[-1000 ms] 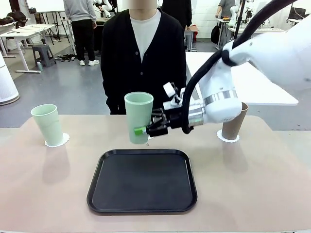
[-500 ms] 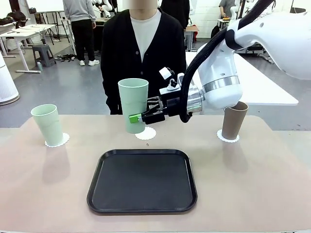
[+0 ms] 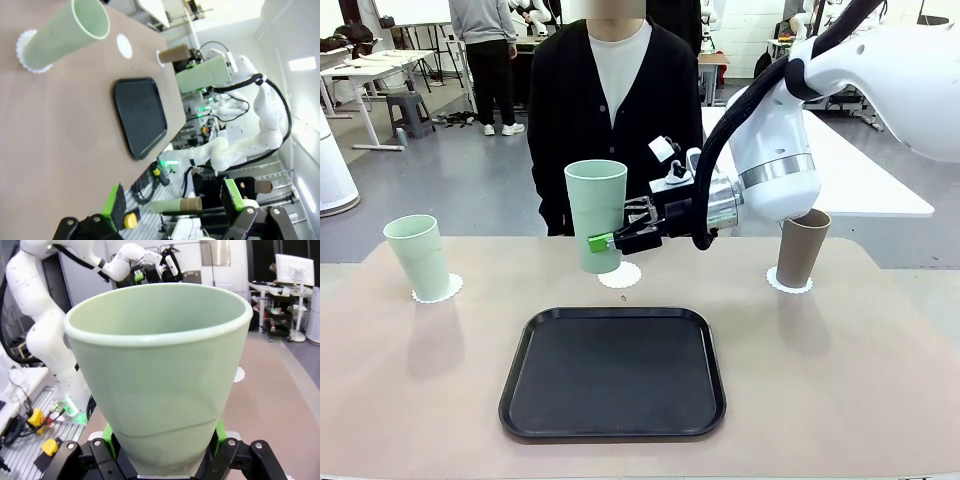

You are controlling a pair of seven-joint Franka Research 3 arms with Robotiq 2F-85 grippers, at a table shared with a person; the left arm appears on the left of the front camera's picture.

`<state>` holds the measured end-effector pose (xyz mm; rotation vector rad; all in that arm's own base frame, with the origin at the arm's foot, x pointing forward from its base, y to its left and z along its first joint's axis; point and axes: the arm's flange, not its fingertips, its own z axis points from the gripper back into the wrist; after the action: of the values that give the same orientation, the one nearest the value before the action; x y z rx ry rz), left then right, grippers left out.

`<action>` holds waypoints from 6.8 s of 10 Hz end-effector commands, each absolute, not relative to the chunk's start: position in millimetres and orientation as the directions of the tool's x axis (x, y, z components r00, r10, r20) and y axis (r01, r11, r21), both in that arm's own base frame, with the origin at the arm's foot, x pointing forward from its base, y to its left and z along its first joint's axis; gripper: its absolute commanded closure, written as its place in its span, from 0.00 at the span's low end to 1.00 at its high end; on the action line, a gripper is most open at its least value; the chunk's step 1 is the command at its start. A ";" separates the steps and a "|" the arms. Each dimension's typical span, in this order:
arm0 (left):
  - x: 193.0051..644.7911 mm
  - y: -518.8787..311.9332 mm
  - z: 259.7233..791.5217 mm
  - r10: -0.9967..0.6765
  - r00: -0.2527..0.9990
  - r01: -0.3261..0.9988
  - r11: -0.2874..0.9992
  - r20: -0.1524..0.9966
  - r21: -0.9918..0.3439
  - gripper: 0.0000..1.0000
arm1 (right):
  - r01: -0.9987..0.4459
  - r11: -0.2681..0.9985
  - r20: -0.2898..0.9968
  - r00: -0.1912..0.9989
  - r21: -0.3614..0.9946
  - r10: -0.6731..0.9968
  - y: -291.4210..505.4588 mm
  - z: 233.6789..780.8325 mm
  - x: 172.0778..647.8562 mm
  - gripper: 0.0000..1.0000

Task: Place coasters on the table and set cups on them.
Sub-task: Take one Reusable plastic cup from the Flat Tray and place it on a coaster set by the human.

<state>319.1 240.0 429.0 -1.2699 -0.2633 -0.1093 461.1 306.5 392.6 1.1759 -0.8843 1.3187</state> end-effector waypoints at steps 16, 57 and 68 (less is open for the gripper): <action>317.0 239.7 429.7 0.068 0.962 0.236 0.288 0.266 -0.928 0.00 | -0.945 -0.319 0.975 -0.004 0.068 0.220 306.9 420.1 648.2 0.19; 317.0 239.7 429.7 0.068 0.962 0.236 0.288 0.266 -0.928 0.00 | -0.864 -0.498 0.974 -0.048 0.071 0.223 307.5 234.7 685.7 0.19; 317.0 239.7 429.7 0.068 0.962 0.236 0.288 0.266 -0.928 0.00 | -0.872 -0.477 0.962 -0.030 0.108 0.272 304.5 238.1 687.8 0.00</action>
<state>319.2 240.0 429.0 -1.2698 -0.2630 -0.1094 689.1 304.3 233.6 1.3816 -0.7224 1.6625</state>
